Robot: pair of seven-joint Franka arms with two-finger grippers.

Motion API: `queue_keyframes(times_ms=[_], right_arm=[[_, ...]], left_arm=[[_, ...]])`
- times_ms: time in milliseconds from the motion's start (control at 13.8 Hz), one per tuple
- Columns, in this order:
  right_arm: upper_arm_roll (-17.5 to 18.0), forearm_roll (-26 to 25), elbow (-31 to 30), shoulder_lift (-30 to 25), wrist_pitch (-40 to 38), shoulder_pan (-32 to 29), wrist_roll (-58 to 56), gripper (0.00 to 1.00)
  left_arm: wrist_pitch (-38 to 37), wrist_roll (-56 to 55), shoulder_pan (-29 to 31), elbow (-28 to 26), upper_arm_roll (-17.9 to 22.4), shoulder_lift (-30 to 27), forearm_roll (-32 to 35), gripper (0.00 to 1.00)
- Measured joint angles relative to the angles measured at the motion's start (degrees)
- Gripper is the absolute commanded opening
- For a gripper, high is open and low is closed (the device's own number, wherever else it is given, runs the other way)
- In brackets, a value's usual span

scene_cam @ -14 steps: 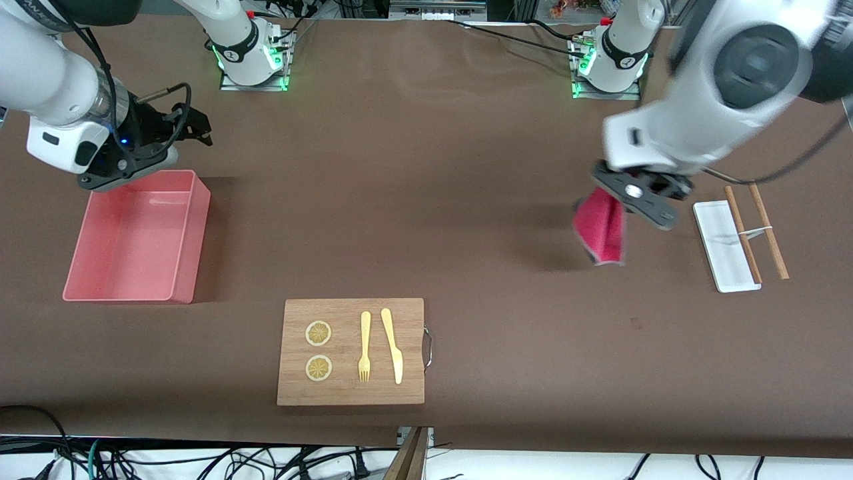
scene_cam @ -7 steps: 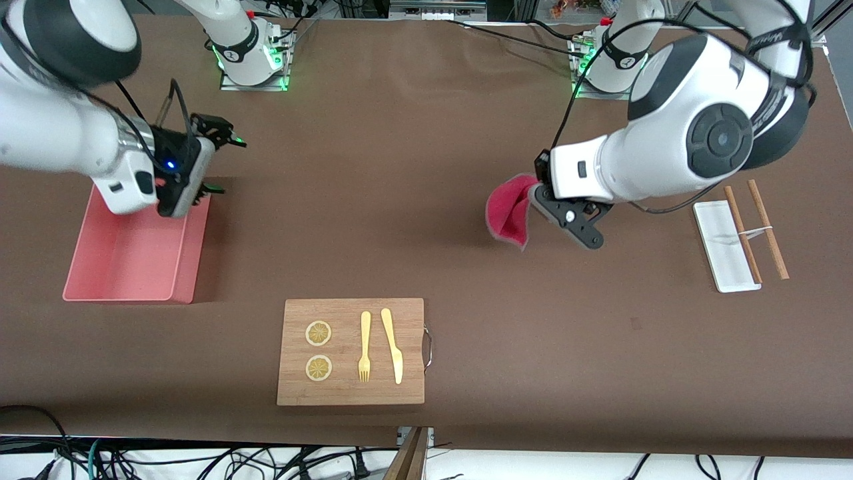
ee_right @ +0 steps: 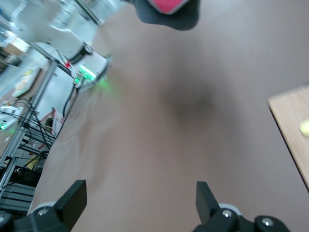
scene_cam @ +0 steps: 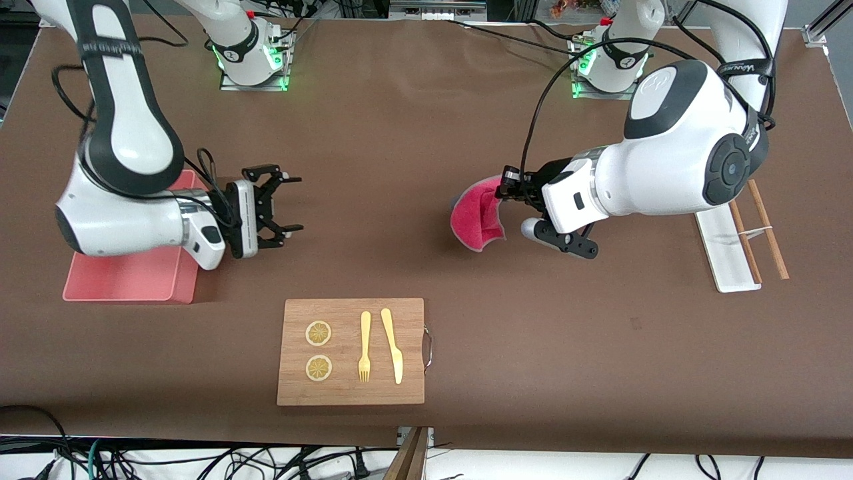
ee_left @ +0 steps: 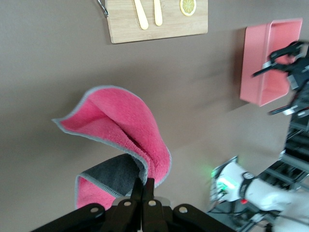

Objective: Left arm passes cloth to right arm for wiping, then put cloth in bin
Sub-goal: 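Lift the cloth with the left gripper while the right gripper moves toward it, then close the right gripper on the cloth held by the left gripper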

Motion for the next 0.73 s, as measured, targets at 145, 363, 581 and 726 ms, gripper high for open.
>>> queue_keyframes(times_ms=[145, 363, 581, 726], right_arm=[[0.21, 5.17, 0.04, 2.91, 1.57, 1.8, -5.61, 1.0], [0.42, 9.7, 0.33, 3.86, 6.86, 6.2, -6.69, 1.0], [0.52, 14.28, 0.91, 3.76, 12.12, 10.29, -6.68, 1.0], [0.54, 16.99, 1.04, 3.75, 15.25, 12.58, -5.93, 1.0]], left_arm=[[1.58, -6.65, 0.4, 0.52, 0.05, 0.0, -3.04, 0.0], [3.48, -12.74, 1.14, 0.64, 0.07, 0.0, -6.53, 0.0], [4.11, -15.69, 1.15, 0.64, 0.04, 0.0, -7.77, 0.0], [4.15, -15.91, 1.13, 0.64, 0.02, 0.03, -7.84, 0.0]])
